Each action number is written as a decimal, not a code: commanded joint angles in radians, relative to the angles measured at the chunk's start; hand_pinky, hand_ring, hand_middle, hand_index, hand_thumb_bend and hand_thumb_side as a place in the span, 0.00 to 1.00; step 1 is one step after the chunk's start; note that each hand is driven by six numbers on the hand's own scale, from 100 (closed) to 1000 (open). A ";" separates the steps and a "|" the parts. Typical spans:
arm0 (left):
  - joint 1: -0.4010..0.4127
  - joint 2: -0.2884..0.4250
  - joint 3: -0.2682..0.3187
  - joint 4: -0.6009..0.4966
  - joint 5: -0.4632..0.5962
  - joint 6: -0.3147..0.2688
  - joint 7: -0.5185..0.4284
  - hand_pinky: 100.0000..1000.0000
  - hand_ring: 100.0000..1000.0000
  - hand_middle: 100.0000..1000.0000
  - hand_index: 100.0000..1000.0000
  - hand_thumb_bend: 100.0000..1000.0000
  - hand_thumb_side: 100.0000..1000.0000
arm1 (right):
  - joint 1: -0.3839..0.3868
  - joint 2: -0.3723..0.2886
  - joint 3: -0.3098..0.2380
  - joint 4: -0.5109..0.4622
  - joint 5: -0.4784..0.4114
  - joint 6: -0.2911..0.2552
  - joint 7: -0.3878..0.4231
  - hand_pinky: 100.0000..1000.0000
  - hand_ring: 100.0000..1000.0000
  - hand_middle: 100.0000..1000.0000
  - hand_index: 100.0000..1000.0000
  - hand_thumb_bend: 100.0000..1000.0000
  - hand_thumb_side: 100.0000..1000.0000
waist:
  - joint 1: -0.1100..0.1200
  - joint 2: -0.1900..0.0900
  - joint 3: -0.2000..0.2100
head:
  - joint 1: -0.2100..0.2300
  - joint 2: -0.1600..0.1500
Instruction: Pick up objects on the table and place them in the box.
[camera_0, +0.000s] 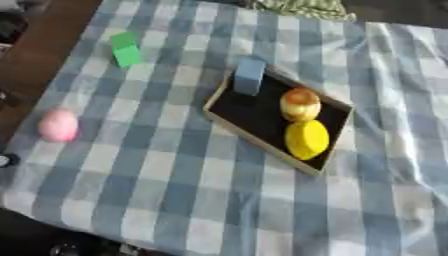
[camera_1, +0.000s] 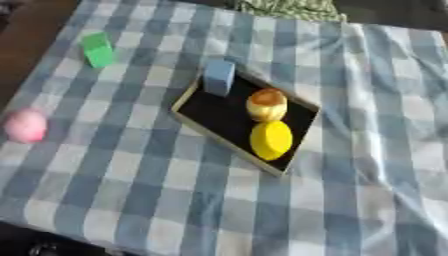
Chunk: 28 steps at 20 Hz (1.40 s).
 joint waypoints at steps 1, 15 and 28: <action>-0.026 0.008 -0.010 0.028 -0.019 -0.001 0.013 0.83 0.76 0.72 0.82 0.48 0.00 | -0.015 -0.016 -0.007 -0.016 -0.007 0.005 -0.001 0.78 0.81 0.64 0.73 0.00 0.10 | 0.019 -0.013 -0.002 | -0.001 -0.005; -0.142 -0.059 -0.073 0.098 0.016 0.004 0.027 0.81 0.74 0.69 0.81 0.38 0.00 | -0.020 0.005 0.002 -0.009 -0.024 0.013 0.005 0.78 0.81 0.62 0.72 0.00 0.12 | 0.017 -0.009 -0.010 | -0.002 -0.003; -0.173 -0.078 -0.109 0.072 -0.060 -0.036 0.037 0.75 0.65 0.57 0.58 0.23 0.00 | 0.007 0.010 -0.007 -0.016 -0.040 0.002 -0.008 0.78 0.81 0.62 0.72 0.00 0.12 | 0.018 -0.007 -0.014 | -0.009 -0.004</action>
